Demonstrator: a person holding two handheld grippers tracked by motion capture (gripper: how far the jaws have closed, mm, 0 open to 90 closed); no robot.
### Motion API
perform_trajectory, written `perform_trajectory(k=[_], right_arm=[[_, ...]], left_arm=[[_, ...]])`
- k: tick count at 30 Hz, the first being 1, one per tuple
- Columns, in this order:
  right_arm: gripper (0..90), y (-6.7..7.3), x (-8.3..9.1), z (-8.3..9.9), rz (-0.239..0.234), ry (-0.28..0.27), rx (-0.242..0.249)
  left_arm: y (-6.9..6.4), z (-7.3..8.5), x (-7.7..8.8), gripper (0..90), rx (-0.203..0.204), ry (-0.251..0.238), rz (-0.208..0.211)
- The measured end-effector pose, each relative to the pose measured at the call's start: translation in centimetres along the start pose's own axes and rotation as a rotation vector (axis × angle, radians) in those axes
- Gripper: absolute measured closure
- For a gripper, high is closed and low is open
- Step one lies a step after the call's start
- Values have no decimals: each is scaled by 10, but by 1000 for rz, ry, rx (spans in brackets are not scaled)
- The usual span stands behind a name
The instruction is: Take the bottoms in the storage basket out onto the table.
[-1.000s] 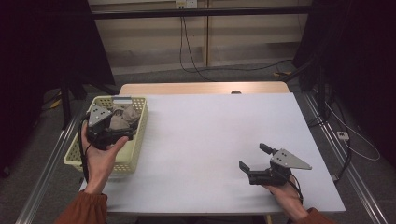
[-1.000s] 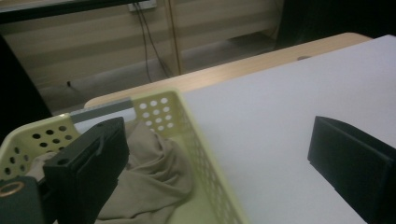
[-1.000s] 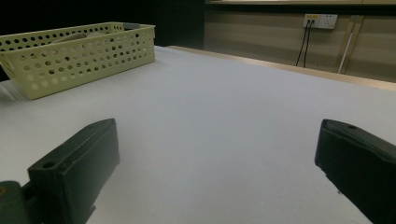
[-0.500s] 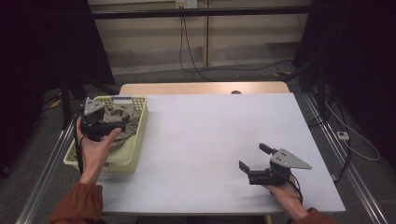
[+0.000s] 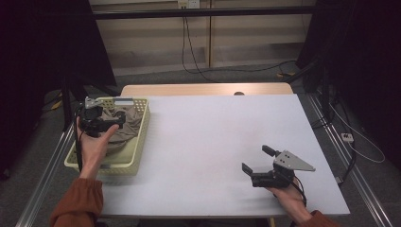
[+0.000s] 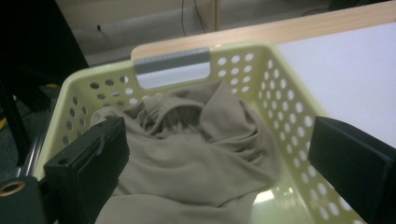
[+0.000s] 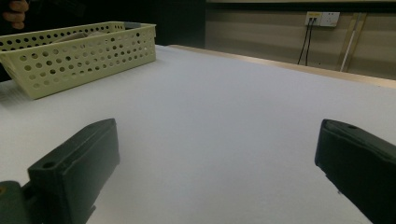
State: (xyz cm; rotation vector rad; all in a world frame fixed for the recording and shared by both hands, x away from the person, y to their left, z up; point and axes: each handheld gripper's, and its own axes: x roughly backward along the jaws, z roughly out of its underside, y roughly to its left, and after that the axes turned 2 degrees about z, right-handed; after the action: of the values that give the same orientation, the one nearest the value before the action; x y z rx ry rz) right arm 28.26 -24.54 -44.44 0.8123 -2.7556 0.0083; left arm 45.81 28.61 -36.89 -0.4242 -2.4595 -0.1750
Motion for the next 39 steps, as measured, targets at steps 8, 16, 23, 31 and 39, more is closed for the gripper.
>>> perform_trajectory(k=[8, 16, 23, 31, 39], right_arm=[[0, 0, 0, 0, 0, 2, -1], [0, 0, 0, 0, 0, 2, -2], [0, 0, -1, 0, -5, 5, -4], [0, 0, -1, 0, -7, 4, -7], [0, 0, -1, 0, -12, 4, -6]], left_arm=[[12, 5, -14, 50, 15, 83, 4], [24, 11, -29, 54, 55, 148, -10], [29, 16, -41, 53, 74, 227, -24], [34, 20, -56, 54, 79, 362, 3], [35, 23, -64, 19, 113, 419, 52]])
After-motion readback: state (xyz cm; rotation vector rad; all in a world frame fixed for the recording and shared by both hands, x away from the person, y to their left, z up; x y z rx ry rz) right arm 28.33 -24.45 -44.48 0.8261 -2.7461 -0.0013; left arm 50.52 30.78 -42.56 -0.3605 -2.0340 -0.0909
